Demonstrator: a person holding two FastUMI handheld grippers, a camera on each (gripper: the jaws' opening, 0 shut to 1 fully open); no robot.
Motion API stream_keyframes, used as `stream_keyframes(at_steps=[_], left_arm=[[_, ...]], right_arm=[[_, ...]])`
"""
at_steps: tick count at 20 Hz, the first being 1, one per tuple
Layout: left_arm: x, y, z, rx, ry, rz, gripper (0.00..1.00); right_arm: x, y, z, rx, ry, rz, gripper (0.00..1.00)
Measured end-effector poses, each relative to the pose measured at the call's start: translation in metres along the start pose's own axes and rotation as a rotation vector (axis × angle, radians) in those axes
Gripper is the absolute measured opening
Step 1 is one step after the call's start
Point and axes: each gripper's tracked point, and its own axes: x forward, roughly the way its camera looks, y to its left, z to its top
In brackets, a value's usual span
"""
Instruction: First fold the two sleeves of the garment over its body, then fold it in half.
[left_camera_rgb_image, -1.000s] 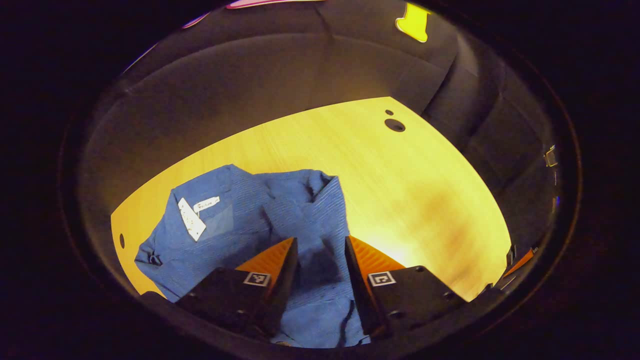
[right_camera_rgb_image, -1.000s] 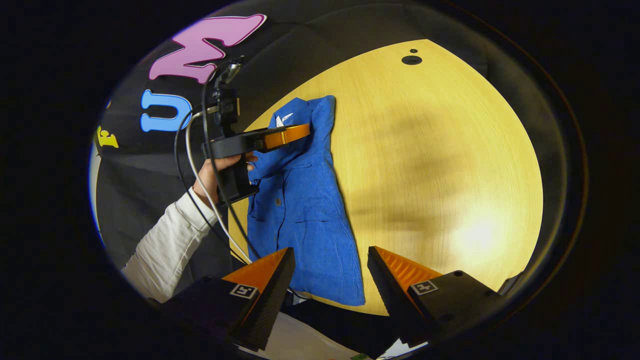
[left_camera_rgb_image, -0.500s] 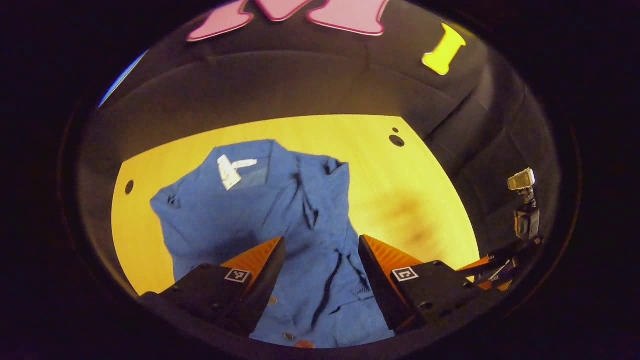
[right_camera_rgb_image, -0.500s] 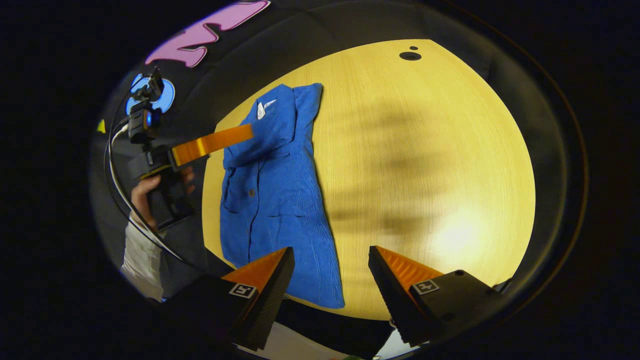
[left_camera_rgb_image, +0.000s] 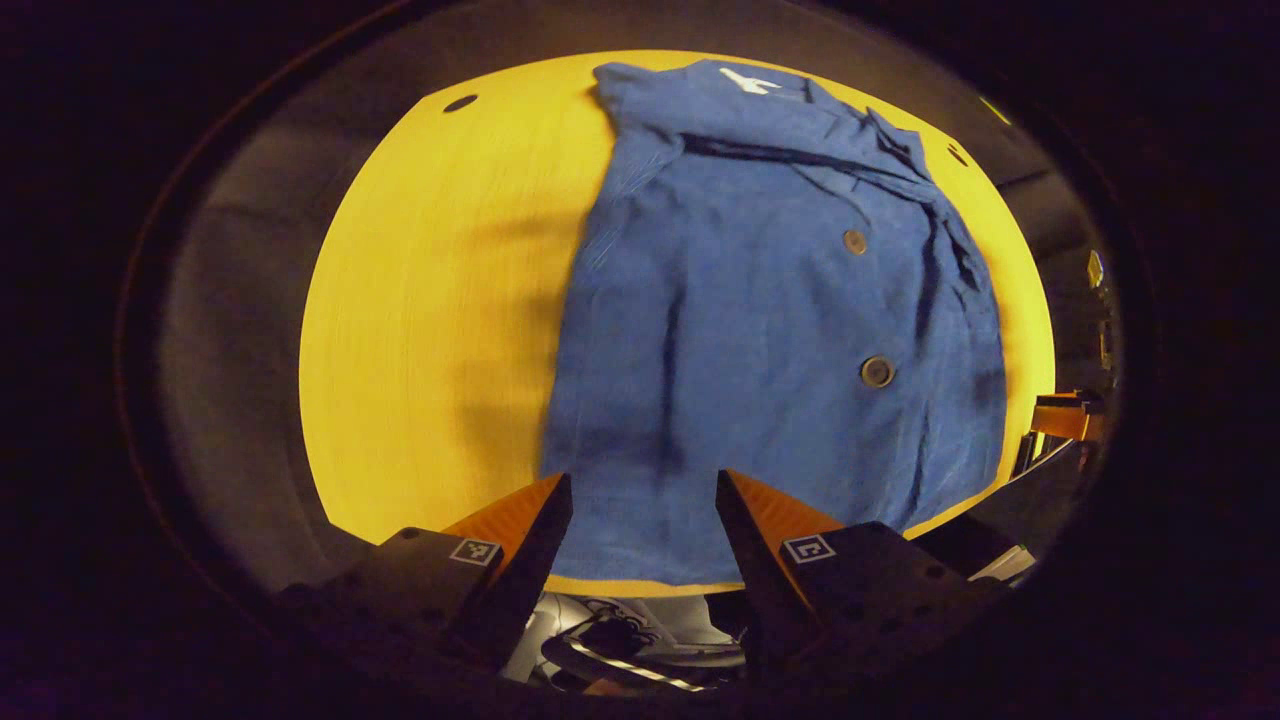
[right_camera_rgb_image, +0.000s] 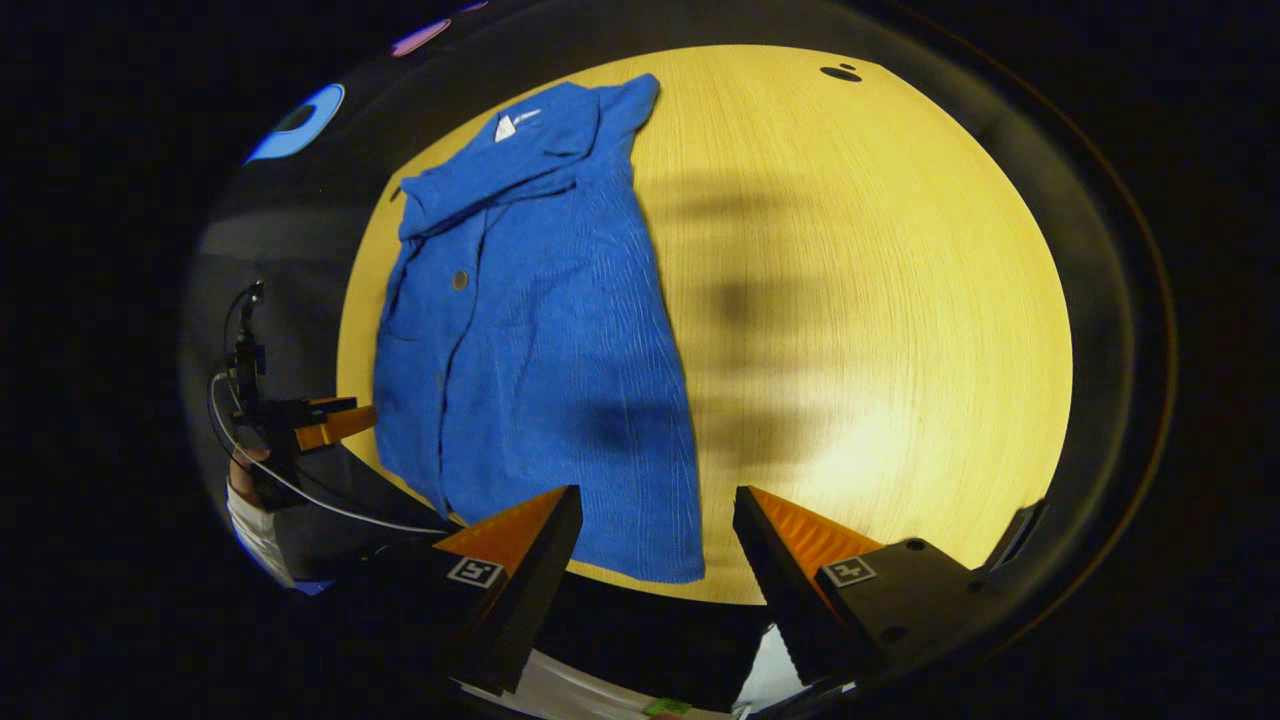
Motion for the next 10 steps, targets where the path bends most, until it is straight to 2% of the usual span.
stream_keyframes(at_steps=[3, 5, 7, 10], left_arm=[[0.012, 0.019, -0.009, -0.046, 0.024, -0.012, 0.85], [0.017, 0.027, -0.016, -0.04, 0.042, -0.012, 0.85], [0.024, 0.04, -0.021, -0.027, 0.043, 0.011, 0.85], [0.031, 0.037, -0.026, -0.034, 0.053, -0.011, 0.85]], right_arm=[[0.014, 0.005, -0.014, 0.029, 0.034, -0.026, 0.99], [0.02, 0.009, -0.021, 0.039, 0.051, -0.043, 0.99], [0.024, 0.009, -0.029, 0.027, 0.06, -0.073, 0.99], [0.032, 0.001, -0.04, -0.007, 0.069, -0.136, 0.99]])
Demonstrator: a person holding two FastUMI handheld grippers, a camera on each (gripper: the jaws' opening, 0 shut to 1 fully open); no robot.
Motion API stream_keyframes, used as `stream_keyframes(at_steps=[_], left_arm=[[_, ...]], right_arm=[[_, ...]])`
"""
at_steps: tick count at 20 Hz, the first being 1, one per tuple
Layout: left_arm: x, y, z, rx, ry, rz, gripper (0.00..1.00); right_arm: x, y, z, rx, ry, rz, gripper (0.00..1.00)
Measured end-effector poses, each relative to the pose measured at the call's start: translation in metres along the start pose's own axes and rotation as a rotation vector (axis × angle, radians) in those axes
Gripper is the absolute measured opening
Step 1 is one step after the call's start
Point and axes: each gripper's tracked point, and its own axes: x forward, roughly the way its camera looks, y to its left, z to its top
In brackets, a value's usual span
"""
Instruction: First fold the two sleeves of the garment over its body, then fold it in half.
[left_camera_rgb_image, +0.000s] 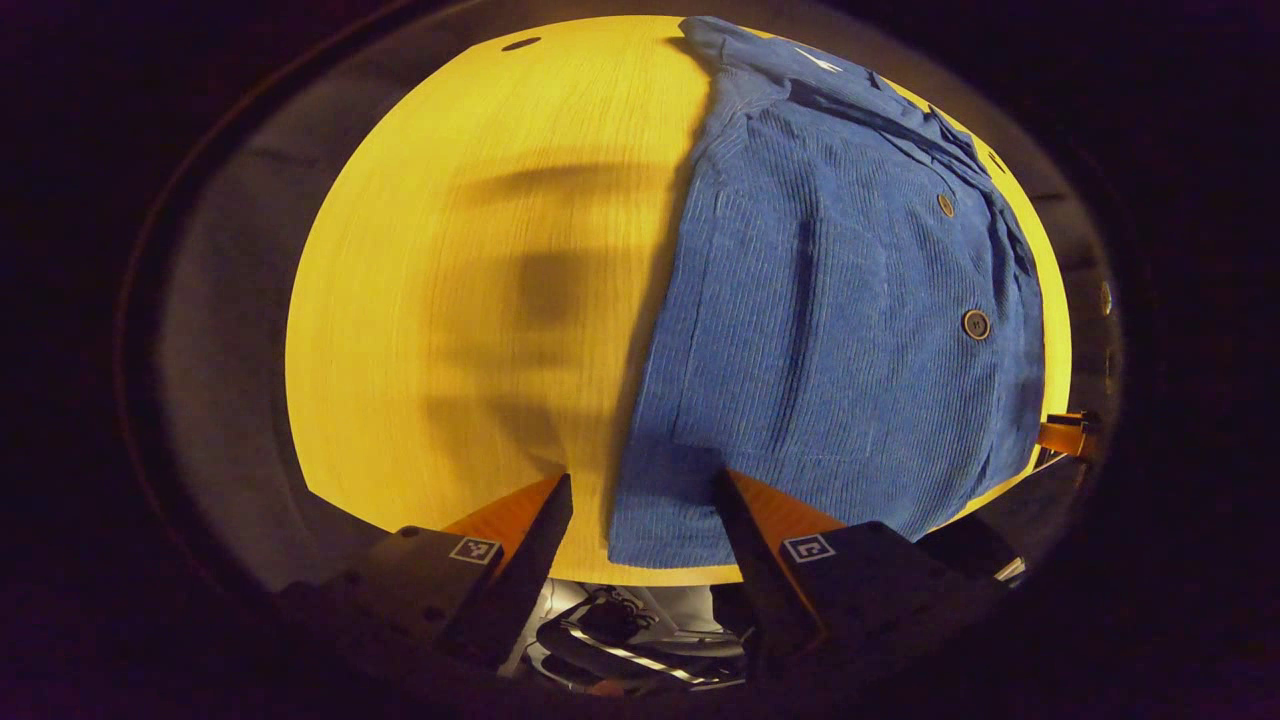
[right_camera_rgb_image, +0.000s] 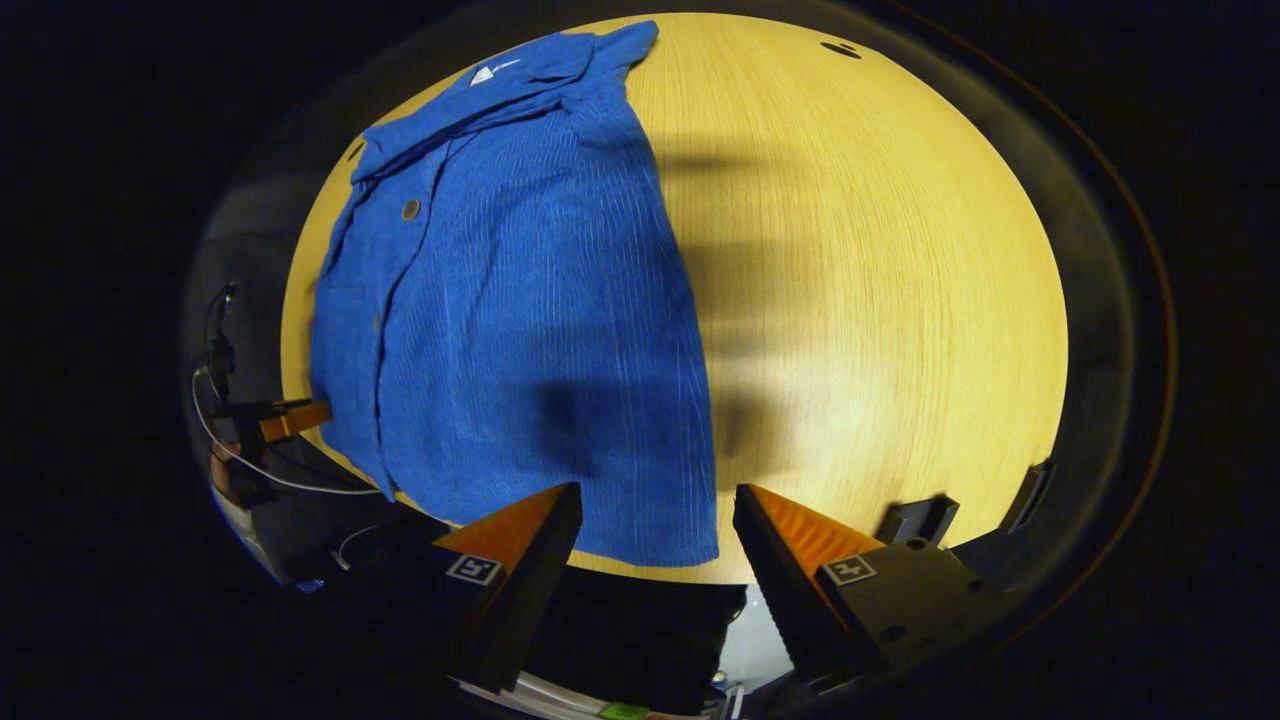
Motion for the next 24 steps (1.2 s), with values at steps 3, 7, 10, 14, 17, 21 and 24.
stream_keyframes(at_steps=[3, 7, 10, 14, 17, 21, 24], left_arm=[[-0.001, 0.0, 0.002, 0.026, -0.008, 0.003, 0.85], [-0.008, -0.006, -0.003, 0.06, -0.022, -0.026, 0.85], [0.002, -0.005, -0.011, 0.058, 0.012, -0.014, 0.85], [0.004, -0.005, -0.009, 0.053, 0.028, -0.009, 0.84], [0.004, -0.004, -0.01, 0.035, 0.052, -0.009, 0.84], [0.006, -0.018, -0.011, -0.005, 0.044, -0.036, 0.82], [0.005, -0.032, -0.015, 0.034, 0.049, -0.058, 0.03]], right_arm=[[0.007, 0.0, -0.01, 0.038, 0.021, -0.003, 0.99], [0.01, -0.002, -0.009, 0.039, 0.011, -0.024, 0.99], [0.014, 0.0, -0.009, 0.032, 0.021, -0.034, 0.99], [0.027, 0.005, -0.013, 0.0, 0.032, -0.066, 0.99], [0.023, 0.004, -0.014, -0.062, 0.039, -0.122, 0.95], [0.027, 0.025, -0.009, -0.039, 0.023, -0.074, 0.7], [0.033, 0.038, -0.008, -0.008, 0.023, -0.021, 0.07]])
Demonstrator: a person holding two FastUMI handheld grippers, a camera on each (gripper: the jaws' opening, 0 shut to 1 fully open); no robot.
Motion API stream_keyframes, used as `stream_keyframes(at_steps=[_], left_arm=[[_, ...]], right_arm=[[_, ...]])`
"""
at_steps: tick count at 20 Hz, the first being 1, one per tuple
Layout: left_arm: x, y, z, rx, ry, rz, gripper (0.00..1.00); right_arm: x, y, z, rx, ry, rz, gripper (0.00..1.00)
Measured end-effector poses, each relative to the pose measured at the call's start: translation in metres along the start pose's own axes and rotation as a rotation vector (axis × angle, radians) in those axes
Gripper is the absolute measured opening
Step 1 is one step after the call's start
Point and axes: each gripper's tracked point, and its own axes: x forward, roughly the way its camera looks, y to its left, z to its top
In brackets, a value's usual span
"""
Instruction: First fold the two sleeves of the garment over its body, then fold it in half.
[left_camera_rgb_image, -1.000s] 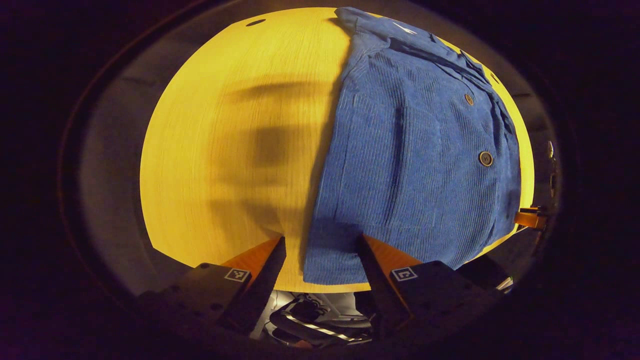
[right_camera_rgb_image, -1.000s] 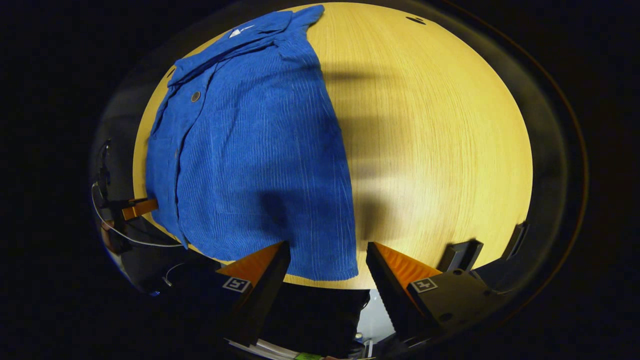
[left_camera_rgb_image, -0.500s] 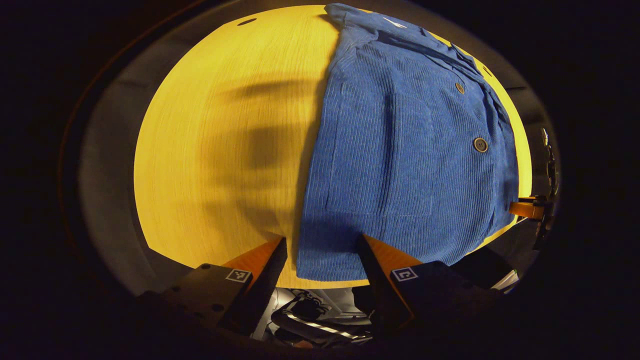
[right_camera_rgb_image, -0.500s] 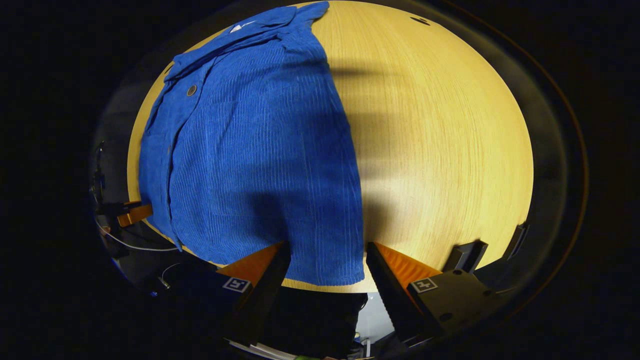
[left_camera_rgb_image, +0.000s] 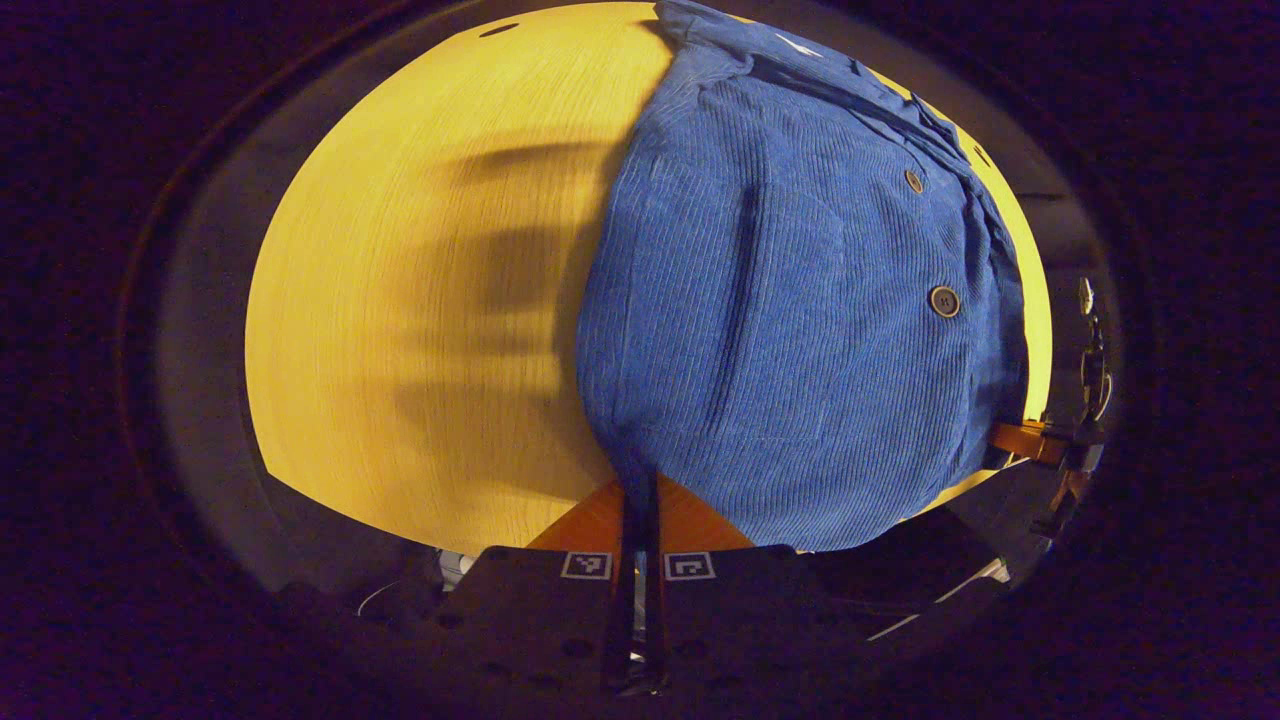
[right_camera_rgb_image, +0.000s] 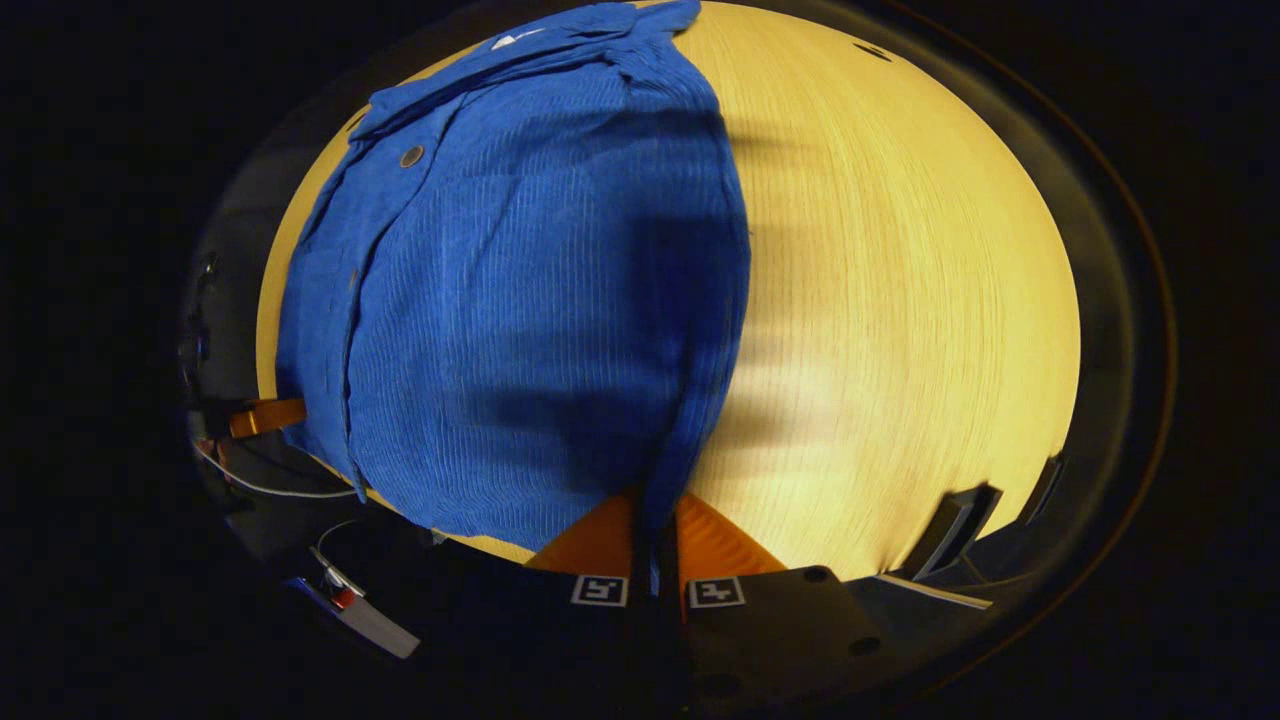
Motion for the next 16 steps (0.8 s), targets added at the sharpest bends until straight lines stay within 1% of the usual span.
stream_keyframes(at_steps=[1, 2, 3, 4, 6, 8, 11, 13, 16], left_arm=[[0.0, -0.001, 0.0, 0.013, -0.004, -0.002, 0.03], [0.001, -0.005, 0.002, 0.005, -0.022, -0.018, 0.03], [-0.002, -0.007, 0.001, -0.008, -0.029, -0.044, 0.0], [-0.006, -0.012, 0.001, -0.016, -0.036, -0.082, 0.0], [-0.02, -0.013, 0.004, -0.004, -0.082, -0.105, 0.0], [-0.042, -0.017, 0.012, 0.027, -0.145, -0.12, 0.0], [-0.086, -0.025, 0.027, 0.057, -0.242, -0.177, 0.0], [-0.113, -0.024, 0.043, 0.081, -0.315, -0.187, 0.0], [-0.154, -0.028, 0.069, 0.101, -0.424, -0.198, 0.0]], right_arm=[[-0.004, 0.0, 0.002, 0.006, 0.004, 0.013, 0.05], [-0.001, 0.001, 0.004, 0.023, -0.013, 0.03, 0.05], [-0.002, 0.001, 0.004, 0.037, -0.018, 0.042, 0.05], [-0.004, 0.0, 0.003, 0.04, -0.006, 0.051, 0.05], [-0.017, 0.011, 0.007, 0.057, -0.033, 0.099, 0.05], [-0.044, 0.021, 0.015, 0.053, -0.077, 0.147, 0.05], [-0.094, 0.037, 0.039, 0.036, -0.18, 0.203, 0.05], [-0.129, 0.047, 0.063, 0.027, -0.271, 0.234, 0.05], [-0.18, 0.06, 0.11, 0.006, -0.415, 0.246, 0.05]])
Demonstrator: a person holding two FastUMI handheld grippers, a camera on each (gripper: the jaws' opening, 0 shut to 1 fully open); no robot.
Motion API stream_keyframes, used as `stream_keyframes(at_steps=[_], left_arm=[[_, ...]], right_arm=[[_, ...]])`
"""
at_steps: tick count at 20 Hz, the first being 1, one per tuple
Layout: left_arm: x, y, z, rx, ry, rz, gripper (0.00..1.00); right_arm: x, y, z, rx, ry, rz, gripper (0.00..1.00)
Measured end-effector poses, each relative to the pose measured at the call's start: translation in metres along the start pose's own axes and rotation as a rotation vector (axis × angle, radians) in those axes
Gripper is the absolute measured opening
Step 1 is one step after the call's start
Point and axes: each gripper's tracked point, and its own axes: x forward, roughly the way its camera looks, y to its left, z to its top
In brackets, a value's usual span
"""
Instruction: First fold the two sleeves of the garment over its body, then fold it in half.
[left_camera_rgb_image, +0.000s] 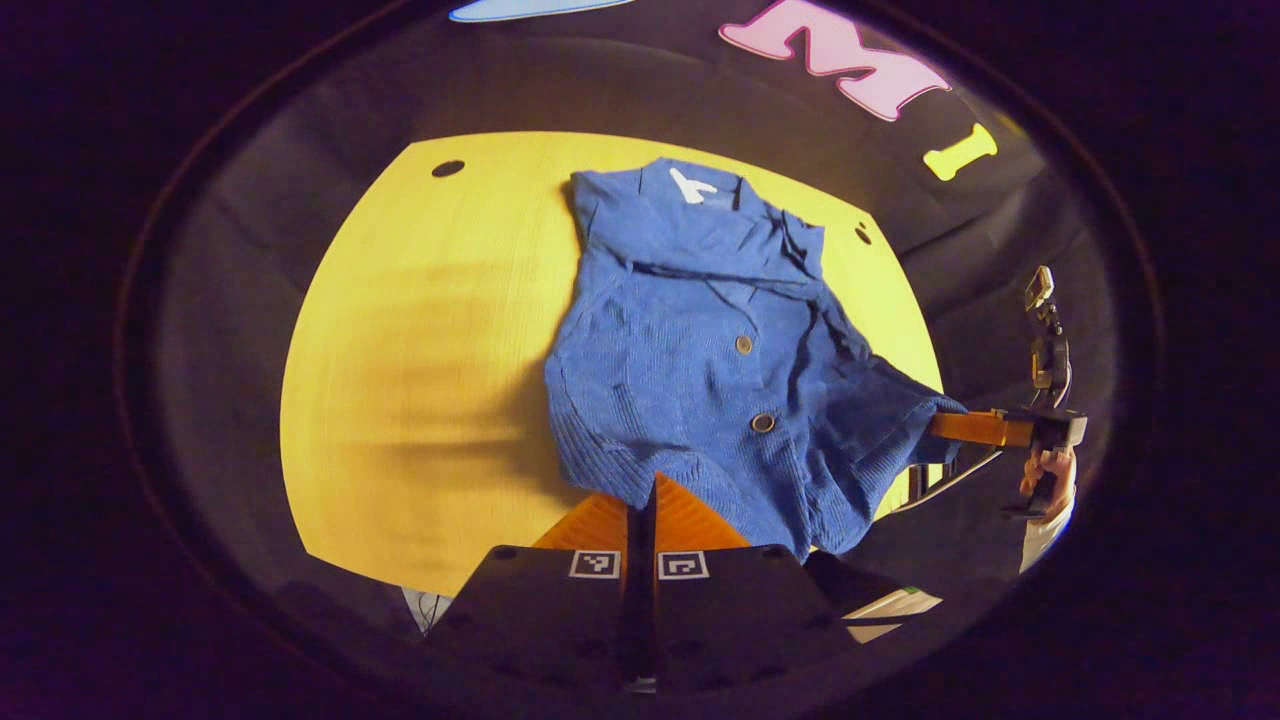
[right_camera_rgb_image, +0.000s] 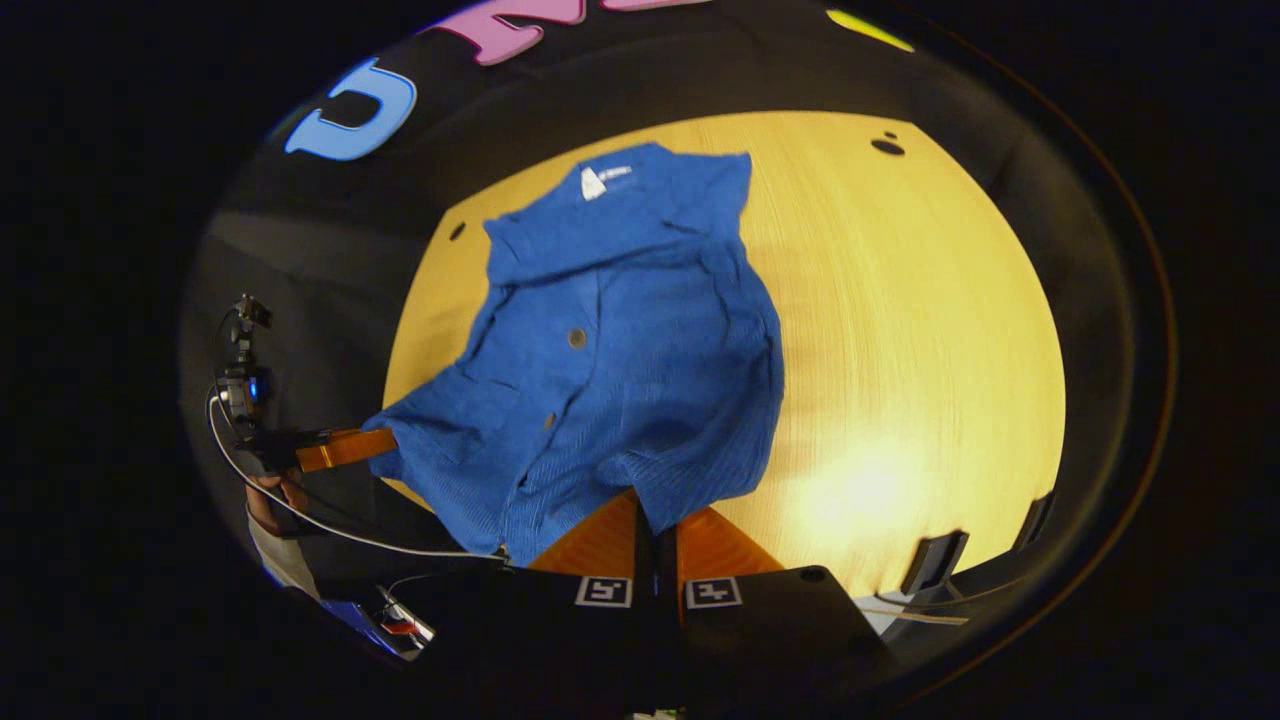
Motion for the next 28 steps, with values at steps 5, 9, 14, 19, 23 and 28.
stream_keyframes(at_steps=[5, 9, 14, 19, 23, 28], left_arm=[[-0.035, 0.007, 0.091, -0.021, -0.108, 0.001, 0.0], [-0.035, 0.021, 0.166, -0.048, -0.154, 0.034, 0.0], [0.021, 0.045, 0.261, -0.129, -0.133, 0.125, 0.0], [0.111, 0.061, 0.305, -0.138, -0.058, 0.231, 0.0], [0.151, 0.068, 0.323, -0.138, -0.089, 0.257, 0.32], [0.138, 0.082, 0.347, -0.095, -0.257, 0.325, 0.85]], right_arm=[[-0.019, 0.023, 0.108, -0.02, -0.175, -0.01, 0.05], [-0.006, 0.028, 0.218, -0.013, -0.247, -0.018, 0.05], [0.072, -0.002, 0.325, 0.031, -0.247, -0.062, 0.04], [0.178, -0.073, 0.345, 0.089, -0.144, -0.142, 0.04], [0.219, -0.089, 0.343, 0.08, -0.114, -0.126, 0.06], [0.223, -0.077, 0.367, 0.172, -0.184, -0.03, 0.8]])
